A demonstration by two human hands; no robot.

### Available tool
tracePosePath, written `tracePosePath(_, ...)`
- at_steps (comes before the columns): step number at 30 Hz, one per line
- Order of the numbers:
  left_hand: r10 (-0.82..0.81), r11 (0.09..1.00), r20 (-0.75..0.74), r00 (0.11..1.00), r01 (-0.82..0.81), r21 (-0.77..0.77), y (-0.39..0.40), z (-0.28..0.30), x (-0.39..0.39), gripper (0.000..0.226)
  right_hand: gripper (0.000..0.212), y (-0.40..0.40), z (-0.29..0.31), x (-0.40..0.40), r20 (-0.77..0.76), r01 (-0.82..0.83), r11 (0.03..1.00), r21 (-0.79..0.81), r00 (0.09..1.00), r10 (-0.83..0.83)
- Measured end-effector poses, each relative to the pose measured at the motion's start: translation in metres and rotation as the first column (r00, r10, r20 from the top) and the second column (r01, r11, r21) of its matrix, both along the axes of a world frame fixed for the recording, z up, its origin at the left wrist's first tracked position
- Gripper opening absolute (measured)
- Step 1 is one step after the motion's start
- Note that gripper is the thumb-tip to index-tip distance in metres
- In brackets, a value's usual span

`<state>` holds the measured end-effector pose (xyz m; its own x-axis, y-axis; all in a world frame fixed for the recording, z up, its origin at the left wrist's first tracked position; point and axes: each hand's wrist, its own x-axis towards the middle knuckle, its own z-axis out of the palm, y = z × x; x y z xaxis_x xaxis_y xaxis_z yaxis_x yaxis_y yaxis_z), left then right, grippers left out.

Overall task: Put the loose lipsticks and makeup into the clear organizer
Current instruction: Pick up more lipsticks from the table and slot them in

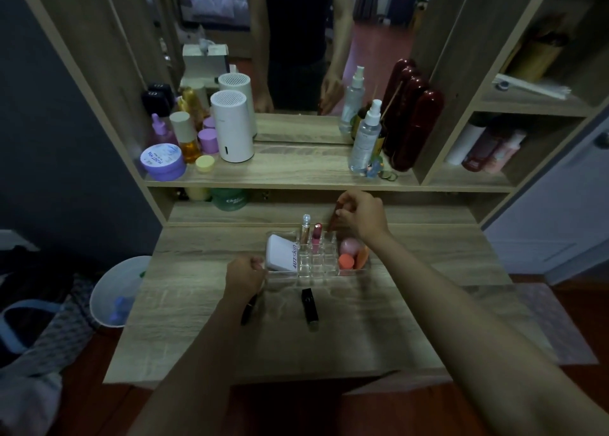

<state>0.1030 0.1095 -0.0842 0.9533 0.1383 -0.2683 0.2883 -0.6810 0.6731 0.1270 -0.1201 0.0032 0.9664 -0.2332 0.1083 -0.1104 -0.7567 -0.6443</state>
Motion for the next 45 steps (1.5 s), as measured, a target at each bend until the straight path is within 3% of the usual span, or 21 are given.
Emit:
tracePosePath(15,-0.026,1.0,0.028,0.999,0.026,-0.001,0.01,-0.002,-0.001,0.032,0.015,0.006,-0.026,-0.006,-0.192,-0.031,0.995,-0.1,0.981,0.011)
tracePosePath(26,-0.193,0.976,-0.144,0.971,0.204,0.071,0.026,-0.001,-0.007,0.028,0.018,0.007,-0.03,-0.006,-0.22,-0.037,0.995,-0.096,0.975,0.015)
tracePosePath(31,-0.235,0.96,-0.219,0.947,0.262,0.103,0.029,0.002,-0.01,0.036,0.043,0.008,-0.026,-0.007,-0.236,-0.038,0.994,-0.099,0.972,0.013)
tracePosePath(34,-0.239,0.952,-0.266,0.934,0.279,0.124,0.029,0.002,-0.013,0.047,0.058,0.007,-0.018,-0.013,-0.159,-0.032,0.995,-0.096,0.987,0.017)
tracePosePath(37,-0.246,0.943,-0.295,0.923,0.298,0.146,0.028,0.003,-0.016,0.056,0.067,0.009,-0.007,-0.021,0.07,0.022,0.996,-0.084,0.997,-0.016)
tracePosePath(41,-0.233,0.942,-0.293,0.927,0.29,0.167,0.027,0.0,-0.021,0.054,0.041,0.017,0.01,-0.035,0.465,0.017,0.992,-0.126,0.884,0.044)
tracePosePath(43,-0.218,0.95,-0.281,0.935,0.269,0.157,0.028,-0.001,-0.021,0.052,0.021,0.023,0.01,-0.046,0.442,-0.081,0.972,-0.219,0.88,0.172)
tracePosePath(45,-0.207,0.96,-0.258,0.944,0.247,0.132,0.027,0.001,-0.021,0.047,0.012,0.03,0.0,-0.059,0.302,-0.183,0.944,-0.274,0.916,0.265)
